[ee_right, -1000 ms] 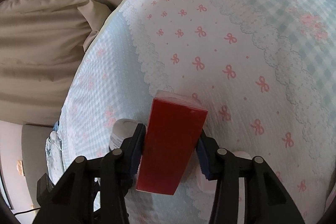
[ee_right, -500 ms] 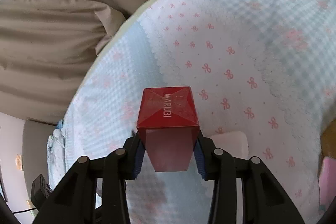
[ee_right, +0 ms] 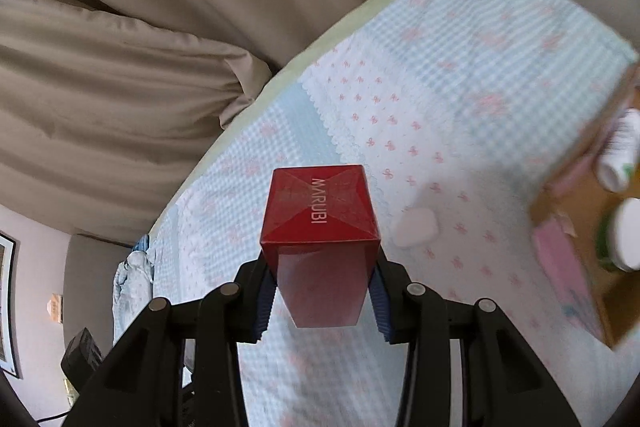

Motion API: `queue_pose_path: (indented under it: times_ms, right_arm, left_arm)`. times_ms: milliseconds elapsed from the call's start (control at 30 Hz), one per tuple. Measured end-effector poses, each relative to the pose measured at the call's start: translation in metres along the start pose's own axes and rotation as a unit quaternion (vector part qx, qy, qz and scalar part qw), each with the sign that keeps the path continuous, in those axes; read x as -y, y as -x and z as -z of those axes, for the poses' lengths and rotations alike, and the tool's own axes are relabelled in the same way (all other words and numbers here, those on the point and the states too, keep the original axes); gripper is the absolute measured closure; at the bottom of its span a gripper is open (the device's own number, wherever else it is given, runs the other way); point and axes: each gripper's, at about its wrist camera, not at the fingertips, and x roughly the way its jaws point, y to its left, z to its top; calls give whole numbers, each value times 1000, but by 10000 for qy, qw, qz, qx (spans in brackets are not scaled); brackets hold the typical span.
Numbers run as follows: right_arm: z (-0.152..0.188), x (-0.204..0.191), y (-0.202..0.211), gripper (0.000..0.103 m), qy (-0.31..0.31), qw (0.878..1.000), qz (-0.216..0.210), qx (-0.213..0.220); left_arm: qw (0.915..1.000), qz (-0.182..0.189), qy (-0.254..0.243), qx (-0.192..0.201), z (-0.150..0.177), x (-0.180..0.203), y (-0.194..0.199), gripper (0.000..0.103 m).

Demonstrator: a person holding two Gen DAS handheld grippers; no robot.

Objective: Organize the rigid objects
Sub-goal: 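Lift the silver-lidded jar and red box and carry both toward the cardboard box, then lower the jar and red box into the cardboard box and open both grippers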

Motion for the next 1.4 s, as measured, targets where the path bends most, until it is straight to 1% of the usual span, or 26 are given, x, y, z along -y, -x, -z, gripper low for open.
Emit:
queue_pose_path:
  times_ms: [100,167,267,400,500,600,667,733,800,867,933,1067,1133,1200,1333,1400]
  right_arm:
    - [3,-1,42,65,-87,9999,83,54]
    - [3,2,71,65,-94,9998,173,102]
    - [2,9,108,65,-61,9994,282,199]
    - [-4,30,152,65,-84,9984,424,369]
    - [-9,48,178,65,-36,9974,554,451]
    - [-17,72,195,65,22,9967,711,378]
    - [-24,92,205,65,14,9970,716,299]
    - [-34,112,212,65,11,9972,725,194]
    - [-44,131,215,65,89,9969,783,76]
    - [-54,149,215,65,202,9965,808,-29]
    - [-64,168,211,65,277,9964,791,-127]
    - [-81,201,199,65,331,9963,705,-358]
    - [-88,214,189,65,387,9955,732,-468]
    - [-94,227,178,65,471,9943,745,-602]
    - [-99,242,159,65,599,9926,670,-811]
    - [-100,249,149,65,708,9909,696,-905]
  left_arm:
    - [9997,220,-61,39,0,18,29,51]
    - [9992,330,-186,123,-2,36,48,51]
    - [9980,479,-357,215,-6,63,66,51]
    - [9962,652,-508,270,-13,102,79,51]
    - [9948,791,-584,262,-17,136,85,51]
    - [9943,810,-628,302,-20,168,87,51]
    - [9948,779,-590,285,-22,191,84,51]
    - [9956,771,-483,207,-25,210,77,51]
    - [9960,809,-365,93,-27,233,64,51]
    - [9964,773,-350,-31,-28,255,47,51]
    - [9966,739,-333,-175,-28,277,28,51]
    - [9961,735,-242,-424,-31,308,-7,51]
    - [9957,687,-296,-555,-32,323,-25,51]
    - [9952,635,-327,-672,-36,333,-41,51]
    - [9938,569,-319,-899,-42,350,-76,51]
    - [9927,525,-365,-1025,-45,357,-94,51]
